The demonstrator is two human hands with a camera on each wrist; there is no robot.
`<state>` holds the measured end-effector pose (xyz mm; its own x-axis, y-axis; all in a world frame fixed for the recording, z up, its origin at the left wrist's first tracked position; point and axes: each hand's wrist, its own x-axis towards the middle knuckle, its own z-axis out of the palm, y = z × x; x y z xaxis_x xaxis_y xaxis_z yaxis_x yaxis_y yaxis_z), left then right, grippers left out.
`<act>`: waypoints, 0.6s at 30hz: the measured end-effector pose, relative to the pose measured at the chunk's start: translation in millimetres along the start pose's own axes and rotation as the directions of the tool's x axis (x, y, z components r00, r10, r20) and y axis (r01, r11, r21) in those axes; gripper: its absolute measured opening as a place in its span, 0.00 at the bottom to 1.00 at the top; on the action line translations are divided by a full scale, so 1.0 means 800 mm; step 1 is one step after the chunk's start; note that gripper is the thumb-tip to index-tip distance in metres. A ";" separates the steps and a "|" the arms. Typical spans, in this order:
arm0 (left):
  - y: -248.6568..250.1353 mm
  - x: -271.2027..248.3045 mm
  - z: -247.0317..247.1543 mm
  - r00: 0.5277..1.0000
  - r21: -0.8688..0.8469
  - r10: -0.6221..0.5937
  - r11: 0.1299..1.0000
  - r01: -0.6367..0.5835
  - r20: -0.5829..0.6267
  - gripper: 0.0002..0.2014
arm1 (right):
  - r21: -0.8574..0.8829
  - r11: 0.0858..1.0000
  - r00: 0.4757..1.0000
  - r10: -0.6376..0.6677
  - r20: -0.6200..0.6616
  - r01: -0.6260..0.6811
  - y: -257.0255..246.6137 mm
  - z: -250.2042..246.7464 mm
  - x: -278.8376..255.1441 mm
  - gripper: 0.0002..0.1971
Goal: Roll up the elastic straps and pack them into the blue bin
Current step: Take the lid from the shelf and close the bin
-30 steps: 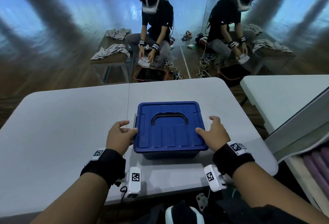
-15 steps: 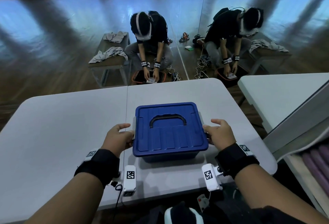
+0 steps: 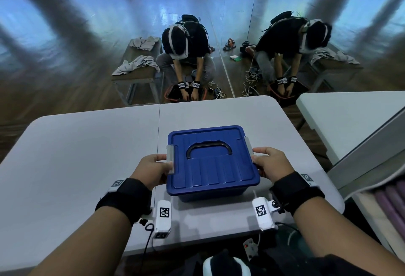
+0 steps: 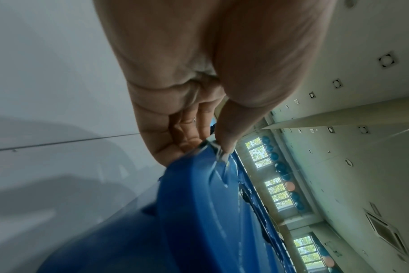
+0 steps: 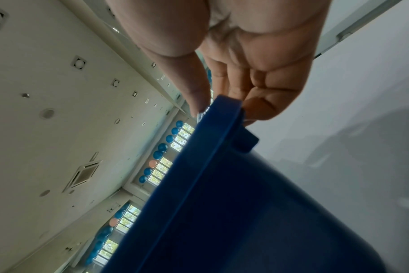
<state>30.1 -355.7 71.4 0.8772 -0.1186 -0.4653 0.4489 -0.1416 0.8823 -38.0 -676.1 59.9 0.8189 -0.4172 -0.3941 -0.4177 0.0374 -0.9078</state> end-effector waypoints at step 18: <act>-0.010 -0.001 -0.003 0.998 0.025 0.034 0.999 -0.033 -0.056 0.08 | -0.356 0.924 0.984 -0.169 -0.057 0.138 0.003 0.017 0.000 0.13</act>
<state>26.2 -351.8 64.7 0.9004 -0.0678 -0.4298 0.4152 -0.1622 0.8952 -34.1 -663.8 55.6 0.8539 -0.4686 -0.2265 -0.4134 -0.3463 -0.8421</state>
